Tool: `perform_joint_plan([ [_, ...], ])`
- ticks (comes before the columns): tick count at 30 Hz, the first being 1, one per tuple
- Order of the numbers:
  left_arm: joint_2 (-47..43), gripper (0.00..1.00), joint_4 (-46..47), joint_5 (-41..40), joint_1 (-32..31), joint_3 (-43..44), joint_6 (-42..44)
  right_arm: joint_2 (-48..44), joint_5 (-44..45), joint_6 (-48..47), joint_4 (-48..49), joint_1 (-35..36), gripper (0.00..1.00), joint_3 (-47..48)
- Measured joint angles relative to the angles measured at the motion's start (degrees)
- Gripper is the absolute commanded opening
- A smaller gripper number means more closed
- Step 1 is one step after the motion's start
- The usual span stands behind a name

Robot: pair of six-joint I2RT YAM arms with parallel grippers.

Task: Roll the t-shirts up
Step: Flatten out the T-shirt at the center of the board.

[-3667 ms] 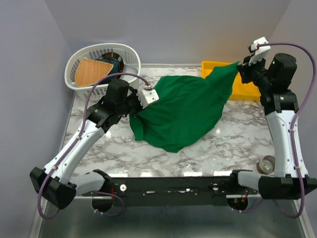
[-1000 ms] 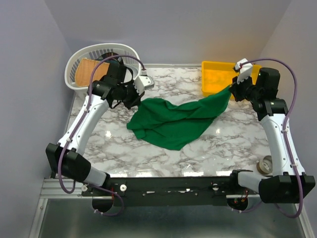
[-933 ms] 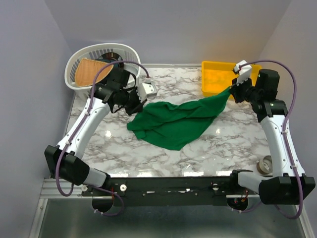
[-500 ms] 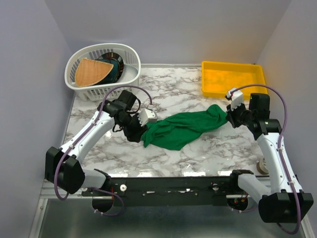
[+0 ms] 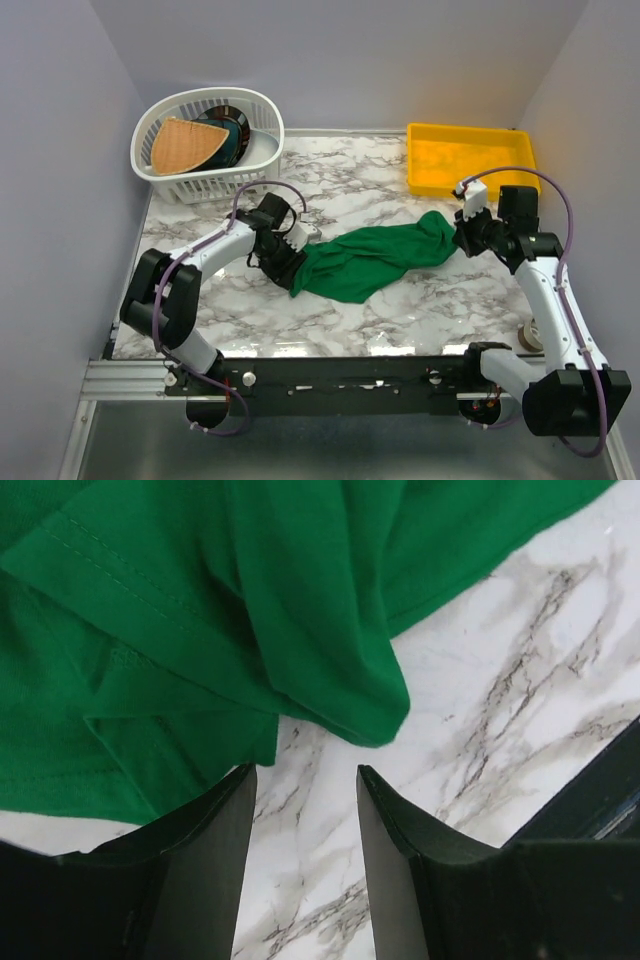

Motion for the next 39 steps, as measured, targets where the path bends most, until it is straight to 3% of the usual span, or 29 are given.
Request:
perform_joint_plan([
  [13,7.52,0.36,6.54,-0.2,0.39,1.31,-7.15,2.84,-0.26,0.35,-0.04,0.0,0.01,1.66],
  [21,8.2,0.43,6.58,-0.13,0.44,2.34,-9.27,2.84,-0.33,0.55,0.02,0.0,0.0,1.64],
  [30,7.02,0.3,8.31,3.34,0.24,2.1,-9.88,2.95,-0.85,1.38,1.31,0.0,0.0,1.38],
  [36,9.77,0.32,8.28,4.61,-0.74,6.21,-10.29,3.26,-0.87,1.62,1.44,0.0,0.0,1.38],
  [39,10.19,0.24,8.15,4.48,-0.96,8.41,-10.99,3.26,-0.87,1.66,1.66,0.0,0.0,1.38],
])
